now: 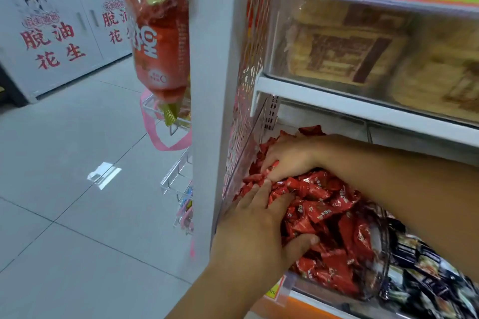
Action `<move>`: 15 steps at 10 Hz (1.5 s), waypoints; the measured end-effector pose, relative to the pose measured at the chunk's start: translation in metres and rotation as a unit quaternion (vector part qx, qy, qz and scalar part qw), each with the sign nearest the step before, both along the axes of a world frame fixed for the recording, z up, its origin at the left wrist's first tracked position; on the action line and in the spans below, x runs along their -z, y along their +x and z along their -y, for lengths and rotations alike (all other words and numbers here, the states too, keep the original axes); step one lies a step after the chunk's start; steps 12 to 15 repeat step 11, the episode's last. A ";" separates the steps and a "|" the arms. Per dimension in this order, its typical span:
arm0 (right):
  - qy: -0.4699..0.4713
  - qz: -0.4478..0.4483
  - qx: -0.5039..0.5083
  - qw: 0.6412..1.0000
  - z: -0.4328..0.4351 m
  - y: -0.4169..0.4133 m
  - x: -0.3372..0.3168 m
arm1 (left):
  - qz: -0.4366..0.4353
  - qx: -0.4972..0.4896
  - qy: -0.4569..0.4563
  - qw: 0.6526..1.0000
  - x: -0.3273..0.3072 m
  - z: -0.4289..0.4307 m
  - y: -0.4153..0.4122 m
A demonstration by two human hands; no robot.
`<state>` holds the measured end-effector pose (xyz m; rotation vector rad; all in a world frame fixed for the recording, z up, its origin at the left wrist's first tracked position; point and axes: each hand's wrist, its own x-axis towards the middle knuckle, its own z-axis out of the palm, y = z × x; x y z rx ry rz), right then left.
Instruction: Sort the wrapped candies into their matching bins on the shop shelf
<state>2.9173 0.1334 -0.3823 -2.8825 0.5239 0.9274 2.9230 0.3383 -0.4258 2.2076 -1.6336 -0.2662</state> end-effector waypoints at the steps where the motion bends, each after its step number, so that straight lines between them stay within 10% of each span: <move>1: -0.009 0.014 -0.014 1.000 0.009 -0.020 -0.005 | 0.005 -0.011 0.005 1.000 -0.004 0.000 0.000; 5: 0.094 0.182 0.145 0.968 -0.008 -0.078 -0.075 | -0.012 -0.019 0.008 1.000 -0.008 -0.002 0.000; 7: -0.081 -0.052 0.129 0.987 -0.040 -0.101 -0.036 | 0.015 -0.004 -0.037 0.999 -0.004 -0.005 0.001; 11: -0.068 0.259 0.203 0.942 -0.079 -0.117 -0.025 | 0.005 0.010 -0.035 0.999 -0.019 -0.009 -0.005; 15: -0.068 0.259 0.203 0.942 -0.079 -0.117 -0.025 | 0.005 0.010 -0.035 0.999 -0.019 -0.009 -0.005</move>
